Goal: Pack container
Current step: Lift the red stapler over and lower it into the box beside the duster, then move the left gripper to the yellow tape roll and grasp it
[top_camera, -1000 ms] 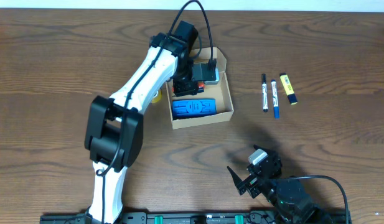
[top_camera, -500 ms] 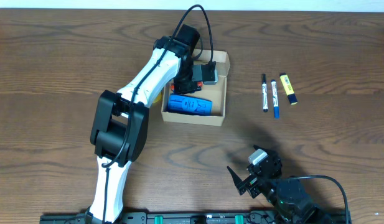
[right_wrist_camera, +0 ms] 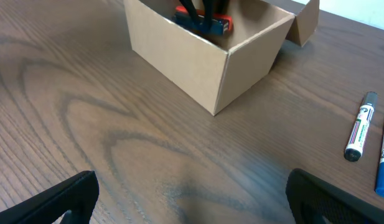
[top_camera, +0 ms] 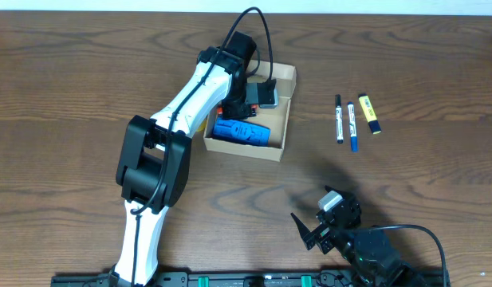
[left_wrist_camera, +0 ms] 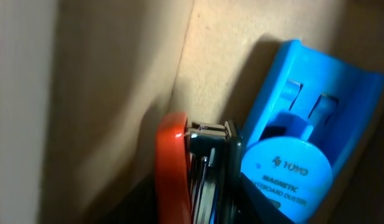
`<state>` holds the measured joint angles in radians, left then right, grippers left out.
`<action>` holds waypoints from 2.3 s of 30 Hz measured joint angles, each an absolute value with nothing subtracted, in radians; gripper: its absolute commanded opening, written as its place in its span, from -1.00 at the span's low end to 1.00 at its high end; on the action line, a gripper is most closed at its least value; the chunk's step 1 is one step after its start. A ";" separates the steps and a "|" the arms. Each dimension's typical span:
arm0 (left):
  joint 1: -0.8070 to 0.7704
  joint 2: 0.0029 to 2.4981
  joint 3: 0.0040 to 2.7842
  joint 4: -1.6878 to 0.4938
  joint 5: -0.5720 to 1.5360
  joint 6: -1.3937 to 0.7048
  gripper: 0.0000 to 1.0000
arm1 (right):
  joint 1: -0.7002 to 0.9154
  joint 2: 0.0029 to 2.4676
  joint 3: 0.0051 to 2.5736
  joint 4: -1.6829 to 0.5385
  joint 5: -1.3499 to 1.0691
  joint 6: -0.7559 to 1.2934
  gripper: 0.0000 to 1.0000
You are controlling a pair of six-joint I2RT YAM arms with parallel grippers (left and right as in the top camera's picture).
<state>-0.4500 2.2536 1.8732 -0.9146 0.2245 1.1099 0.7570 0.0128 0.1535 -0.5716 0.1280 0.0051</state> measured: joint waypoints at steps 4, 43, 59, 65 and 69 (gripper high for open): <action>-0.450 2.254 1.873 -0.908 0.194 1.115 0.12 | 0.757 0.013 0.154 -0.572 0.128 0.005 0.98; -0.478 2.244 2.299 -1.105 0.065 0.572 0.13 | 0.757 0.013 0.154 -0.571 0.128 0.005 0.99; -0.392 2.241 2.445 -1.611 -0.088 0.318 -0.46 | 0.757 0.012 0.154 -0.572 0.128 0.005 0.99; -0.256 2.241 2.445 -1.612 -0.069 0.260 -0.46 | 0.757 0.012 0.154 -0.571 0.128 0.005 0.98; -0.212 2.241 2.445 -1.612 -0.056 0.241 -0.46 | 0.757 0.012 0.154 -0.571 0.128 0.005 0.98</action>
